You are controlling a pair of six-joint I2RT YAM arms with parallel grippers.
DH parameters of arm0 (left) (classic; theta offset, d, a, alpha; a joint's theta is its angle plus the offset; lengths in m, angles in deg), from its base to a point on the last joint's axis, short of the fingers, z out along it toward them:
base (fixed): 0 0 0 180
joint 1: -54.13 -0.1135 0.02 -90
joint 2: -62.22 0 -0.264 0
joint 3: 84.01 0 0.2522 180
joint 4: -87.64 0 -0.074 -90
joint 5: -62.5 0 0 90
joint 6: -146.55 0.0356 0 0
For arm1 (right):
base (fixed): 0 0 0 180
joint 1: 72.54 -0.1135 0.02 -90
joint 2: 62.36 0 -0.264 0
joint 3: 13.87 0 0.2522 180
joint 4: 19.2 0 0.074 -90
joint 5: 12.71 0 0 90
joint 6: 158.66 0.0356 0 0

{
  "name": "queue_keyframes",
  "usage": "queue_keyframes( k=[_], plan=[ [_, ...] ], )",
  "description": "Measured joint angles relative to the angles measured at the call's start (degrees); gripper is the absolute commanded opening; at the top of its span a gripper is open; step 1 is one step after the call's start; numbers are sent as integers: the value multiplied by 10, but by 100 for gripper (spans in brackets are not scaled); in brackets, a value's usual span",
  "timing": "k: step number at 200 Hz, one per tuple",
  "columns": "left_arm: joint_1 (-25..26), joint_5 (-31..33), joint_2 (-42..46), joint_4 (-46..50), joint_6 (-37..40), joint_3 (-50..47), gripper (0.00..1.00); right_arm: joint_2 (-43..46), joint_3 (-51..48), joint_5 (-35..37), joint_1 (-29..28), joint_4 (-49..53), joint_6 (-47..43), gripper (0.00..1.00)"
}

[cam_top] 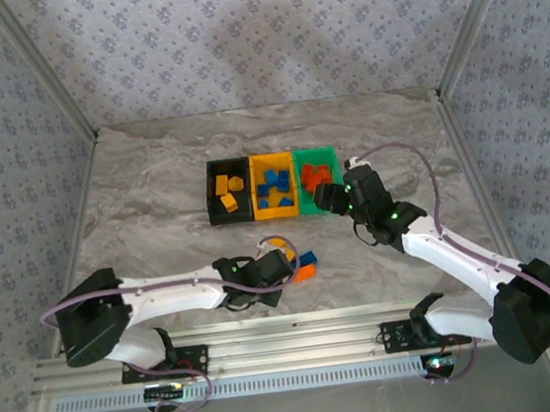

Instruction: Sort the legos into containers by color

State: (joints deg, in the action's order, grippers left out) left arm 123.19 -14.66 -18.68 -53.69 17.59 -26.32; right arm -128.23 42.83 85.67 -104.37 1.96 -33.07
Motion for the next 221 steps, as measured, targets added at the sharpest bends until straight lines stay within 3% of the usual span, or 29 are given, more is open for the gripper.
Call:
queue_keyframes(
  k=[33, 65, 103, 150, 182, 221],
  plan=[
    [-16, 12, 78, 44, 4, 24, 25, 9, -8, 0, 0, -3, 6, 76],
    [-129, -9, 58, 47, 42, 119, 25, 23, -23, 3, 1, -3, 9, 76],
    [-233, -33, -94, 18, 86, 293, 23, 26, -32, 9, 7, 7, 9, 76],
    [-268, -46, -281, 20, 113, 453, 24, 44, -49, 13, 12, 15, 9, 76],
    [-278, -47, -355, 34, 120, 513, 35, 59, -49, 12, 13, 21, 9, 77],
    [-281, -57, -369, 46, 116, 527, 56, 71, -56, -4, 13, 31, 9, 78]
  ],
)
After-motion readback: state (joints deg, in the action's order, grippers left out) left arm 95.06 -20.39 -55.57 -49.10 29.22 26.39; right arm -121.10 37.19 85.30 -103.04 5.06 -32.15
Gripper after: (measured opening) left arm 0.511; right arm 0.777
